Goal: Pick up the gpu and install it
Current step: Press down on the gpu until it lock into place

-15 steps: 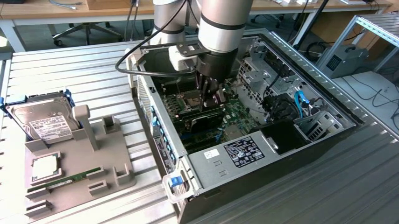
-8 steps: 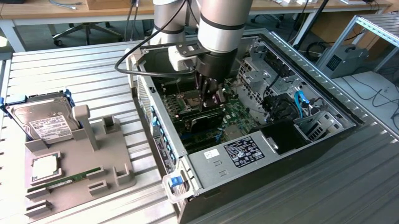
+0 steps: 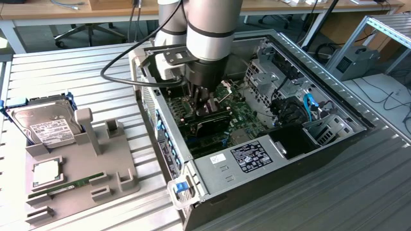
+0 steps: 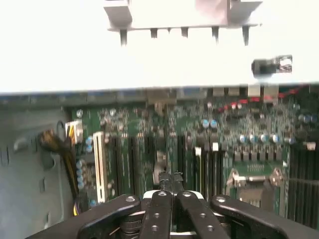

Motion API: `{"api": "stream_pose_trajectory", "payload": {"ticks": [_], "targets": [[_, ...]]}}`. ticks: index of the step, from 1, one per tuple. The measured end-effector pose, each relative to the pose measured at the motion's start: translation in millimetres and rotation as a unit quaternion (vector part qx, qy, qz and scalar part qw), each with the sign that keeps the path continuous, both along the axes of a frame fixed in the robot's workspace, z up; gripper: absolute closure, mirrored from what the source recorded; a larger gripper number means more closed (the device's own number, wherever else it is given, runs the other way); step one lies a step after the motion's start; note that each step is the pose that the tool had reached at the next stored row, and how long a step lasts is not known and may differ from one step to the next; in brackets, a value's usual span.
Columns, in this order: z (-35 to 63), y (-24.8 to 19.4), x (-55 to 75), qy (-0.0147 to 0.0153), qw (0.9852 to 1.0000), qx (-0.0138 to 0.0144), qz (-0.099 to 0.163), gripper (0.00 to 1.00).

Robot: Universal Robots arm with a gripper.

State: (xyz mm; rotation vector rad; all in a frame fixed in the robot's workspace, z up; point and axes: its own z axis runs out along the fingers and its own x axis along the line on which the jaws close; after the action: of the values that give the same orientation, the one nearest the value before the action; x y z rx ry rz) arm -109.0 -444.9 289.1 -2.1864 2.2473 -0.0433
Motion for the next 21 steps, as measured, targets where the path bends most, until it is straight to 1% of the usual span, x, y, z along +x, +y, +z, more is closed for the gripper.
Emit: {"api": "stream_pose_trajectory", "payload": {"ticks": [3, 8, 12, 14, 15, 17, 18, 19, 20, 21], "targets": [[-5.1, -0.1, -3.9, 0.0001, 1.0, -0.0001, 0.0, 0.89], [-13.9, -0.1, -6.3, 0.0001, 1.0, -0.0001, 0.0, 0.89], [-21.0, -0.2, -11.8, 0.0005, 1.0, -0.0008, 0.0, 0.89], [-23.6, -0.1, -12.2, 0.0002, 1.0, -0.0003, 0.0, 0.89], [-23.7, -0.1, -12.2, 0.0003, 1.0, -0.0005, 0.0, 0.89], [-21.9, 0.3, -12.3, 0.0011, 1.0, -0.0021, 0.0, 0.89], [-21.0, 0.6, -12.3, 0.0003, 1.0, -0.002, 0.0, 0.89], [-18.4, 1.2, -12.0, -0.0004, 1.0, -0.0019, 0.0, 0.89], [-13.2, 1.5, -11.9, -0.0005, 1.0, -0.0026, 0.0, 0.89], [-6.9, 1.5, -12.0, 0.0, 1.0, -0.0037, 0.0, 0.89]]}}
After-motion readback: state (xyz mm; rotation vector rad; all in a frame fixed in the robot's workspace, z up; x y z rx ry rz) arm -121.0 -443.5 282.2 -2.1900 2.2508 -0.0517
